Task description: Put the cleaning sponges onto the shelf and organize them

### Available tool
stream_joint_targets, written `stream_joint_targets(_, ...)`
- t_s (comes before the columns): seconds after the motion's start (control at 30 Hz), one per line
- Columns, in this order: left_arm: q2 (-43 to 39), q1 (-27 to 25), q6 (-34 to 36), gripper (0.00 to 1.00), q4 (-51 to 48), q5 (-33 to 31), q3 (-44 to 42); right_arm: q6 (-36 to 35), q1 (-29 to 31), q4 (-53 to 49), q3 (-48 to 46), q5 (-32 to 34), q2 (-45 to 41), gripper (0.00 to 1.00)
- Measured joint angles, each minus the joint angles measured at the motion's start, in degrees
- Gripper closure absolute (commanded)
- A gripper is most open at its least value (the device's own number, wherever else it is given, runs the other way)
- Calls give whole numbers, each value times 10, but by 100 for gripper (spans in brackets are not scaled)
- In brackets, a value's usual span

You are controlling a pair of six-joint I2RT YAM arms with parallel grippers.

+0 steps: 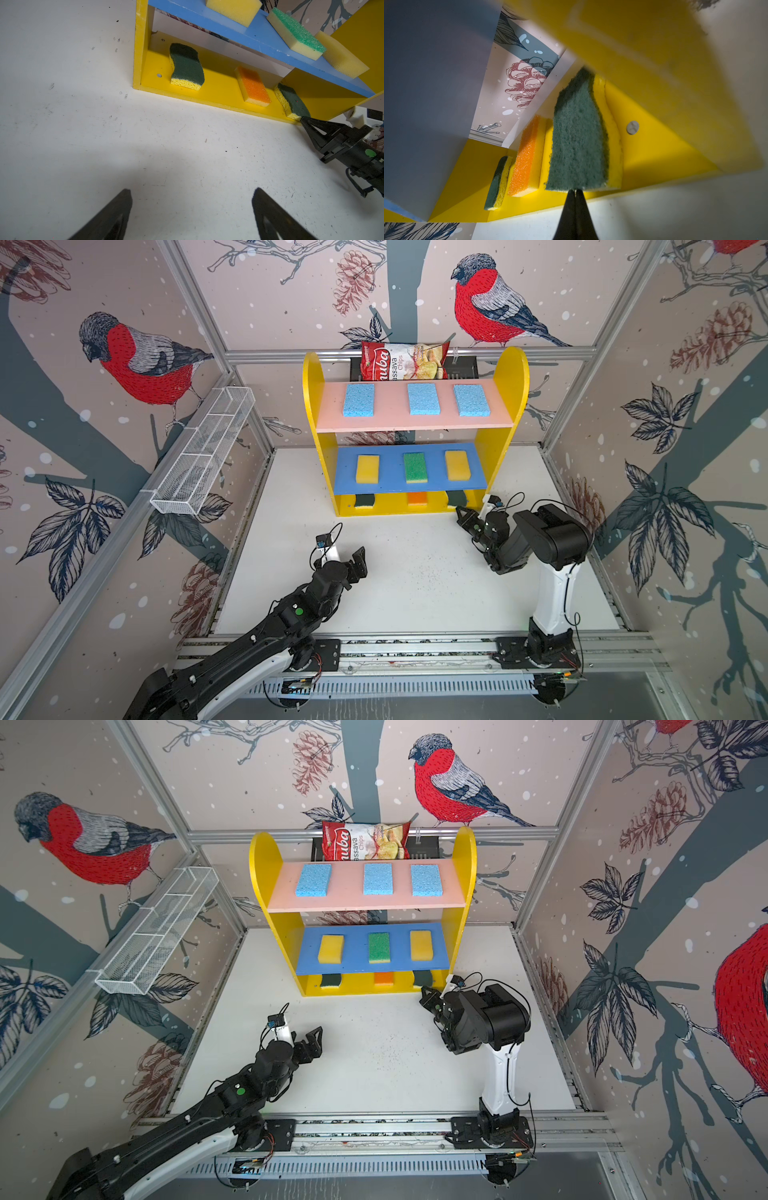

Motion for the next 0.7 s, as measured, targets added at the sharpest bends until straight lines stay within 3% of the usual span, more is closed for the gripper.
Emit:
stream_joint_targets(0.27,15,0,1,9,-1,-12,16,-32,6,-88,54,4,-1,95)
stream_joint_targets(0.53,-5,0,5,8,-13,-27,19,-34,24,-132,-23,21,-73,94)
stream_joint_targets(0.57,-6,0,10,8,-14,-30,21,-37,25,-141,-34,23,-87,92)
stream_joint_targets(0.7,-7,5,32,4,-17,-52,33,-71,26,-206,-68,47,-188,66)
